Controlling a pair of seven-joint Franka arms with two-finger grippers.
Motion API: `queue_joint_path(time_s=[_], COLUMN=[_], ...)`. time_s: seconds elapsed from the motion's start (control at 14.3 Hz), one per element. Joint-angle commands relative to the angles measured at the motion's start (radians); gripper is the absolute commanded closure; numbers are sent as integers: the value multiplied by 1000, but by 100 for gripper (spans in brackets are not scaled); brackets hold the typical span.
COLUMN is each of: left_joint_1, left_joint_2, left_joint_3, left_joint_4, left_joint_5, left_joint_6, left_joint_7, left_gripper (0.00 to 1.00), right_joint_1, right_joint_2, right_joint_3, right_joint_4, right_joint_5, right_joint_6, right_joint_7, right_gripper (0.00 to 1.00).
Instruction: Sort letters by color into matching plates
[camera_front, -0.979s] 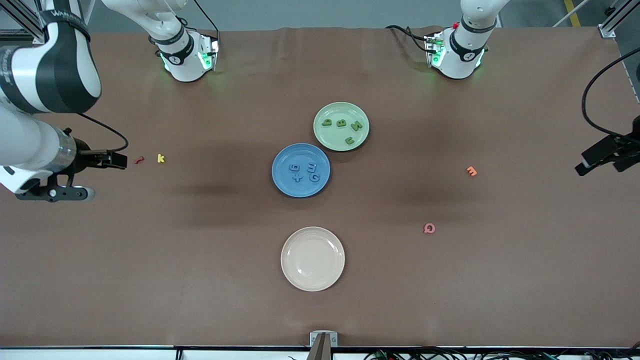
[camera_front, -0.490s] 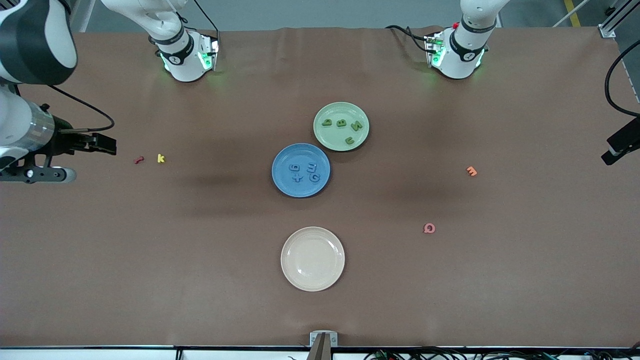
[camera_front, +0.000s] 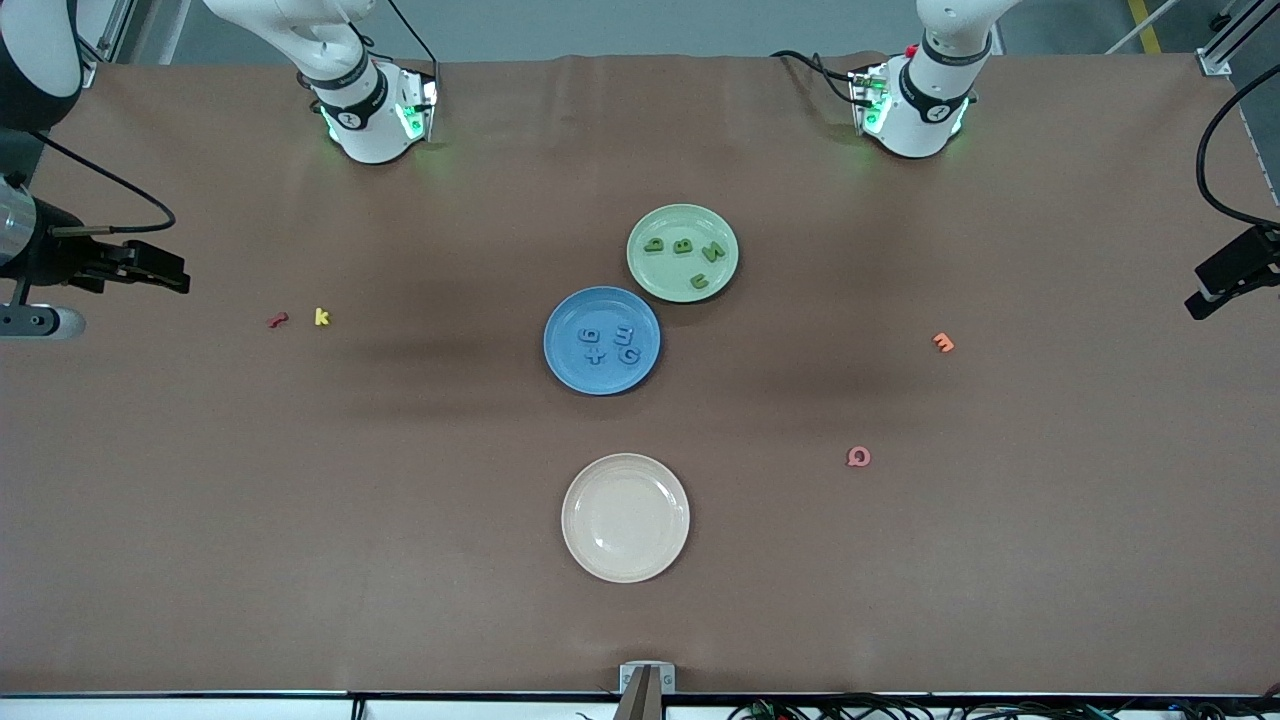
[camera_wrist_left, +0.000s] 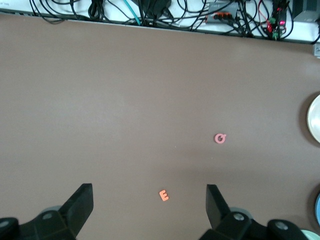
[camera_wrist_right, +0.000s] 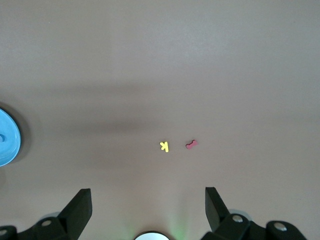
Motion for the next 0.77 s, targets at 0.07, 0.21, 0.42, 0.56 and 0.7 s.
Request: queue_joint_path(time_s=[0.07,0.21,0.42,0.56,0.7], left_joint_1=[-343,-478,-489,-489,-488], left_joint_2=[6,6,4,6,4], left_joint_3=[347,484,492,492,492], left_joint_4=[11,11,11,11,11], left_joint_5=[16,16,16,16,16], left_joint_6=[-34,-35,-35,-35,-37], left_joint_7=[20,20,17,17,19], left_gripper=[1,1,0,0,0], right_joint_1=[5,3,-1,-3,-3], right_joint_2=[-20,-20,-22,-22,-22], right_joint_3=[3,1,-5,-8,-4], right_joint_4=[-16,-7,5,23,40], right_joint_5=[10,10,10,11,13], right_joint_6=[-4,-22,-31,-42,-63], right_joint_7=[-1,0,0,2,69], right_gripper=[0,0,0,0,0])
